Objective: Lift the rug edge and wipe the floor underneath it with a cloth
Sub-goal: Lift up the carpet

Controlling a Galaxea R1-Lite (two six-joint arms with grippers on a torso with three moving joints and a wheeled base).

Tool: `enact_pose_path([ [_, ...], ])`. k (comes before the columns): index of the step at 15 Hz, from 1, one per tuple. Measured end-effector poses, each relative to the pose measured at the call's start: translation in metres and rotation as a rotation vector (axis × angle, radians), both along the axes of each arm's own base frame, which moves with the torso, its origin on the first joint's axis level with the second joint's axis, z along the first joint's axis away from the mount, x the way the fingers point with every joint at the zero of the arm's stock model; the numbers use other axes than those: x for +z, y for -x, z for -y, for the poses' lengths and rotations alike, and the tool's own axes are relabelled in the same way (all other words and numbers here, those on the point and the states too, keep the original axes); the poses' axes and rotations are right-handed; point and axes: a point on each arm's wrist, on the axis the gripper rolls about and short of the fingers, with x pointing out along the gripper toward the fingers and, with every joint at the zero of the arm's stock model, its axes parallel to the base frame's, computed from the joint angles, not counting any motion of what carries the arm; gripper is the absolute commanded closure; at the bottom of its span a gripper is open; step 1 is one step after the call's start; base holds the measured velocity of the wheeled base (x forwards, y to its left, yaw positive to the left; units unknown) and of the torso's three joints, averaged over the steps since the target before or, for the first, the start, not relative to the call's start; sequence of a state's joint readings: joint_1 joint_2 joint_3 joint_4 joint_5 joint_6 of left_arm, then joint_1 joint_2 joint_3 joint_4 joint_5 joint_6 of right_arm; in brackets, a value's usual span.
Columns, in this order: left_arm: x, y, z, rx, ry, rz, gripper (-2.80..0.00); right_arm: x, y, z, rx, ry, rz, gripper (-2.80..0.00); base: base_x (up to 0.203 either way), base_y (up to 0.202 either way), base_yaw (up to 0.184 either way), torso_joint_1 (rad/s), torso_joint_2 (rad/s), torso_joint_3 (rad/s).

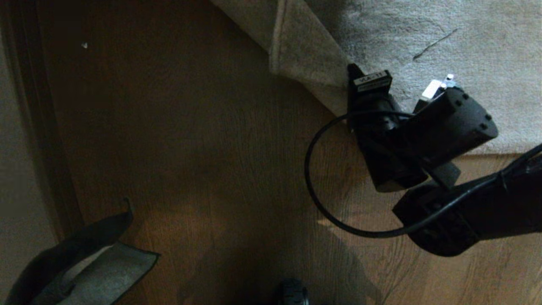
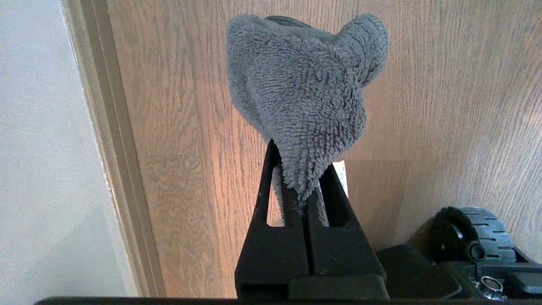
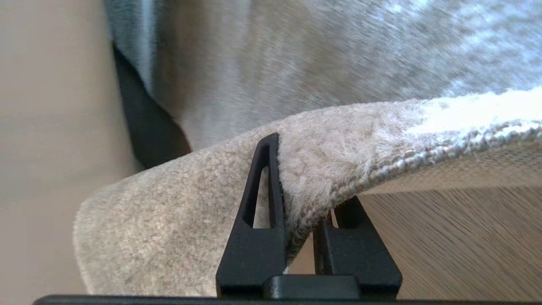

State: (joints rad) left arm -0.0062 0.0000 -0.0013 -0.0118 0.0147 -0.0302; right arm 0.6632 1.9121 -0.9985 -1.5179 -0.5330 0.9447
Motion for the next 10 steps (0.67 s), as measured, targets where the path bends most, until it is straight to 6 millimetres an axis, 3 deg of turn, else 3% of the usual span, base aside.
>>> enact_pose_path([
  [10, 0.0, 0.0, 0.0, 0.0, 0.0, 0.0, 0.0, 0.027, 0.007, 0.019, 0.08, 0.072, 0.132, 0.0, 0.0, 0.0, 0.0, 0.0, 0.0, 0.0],
])
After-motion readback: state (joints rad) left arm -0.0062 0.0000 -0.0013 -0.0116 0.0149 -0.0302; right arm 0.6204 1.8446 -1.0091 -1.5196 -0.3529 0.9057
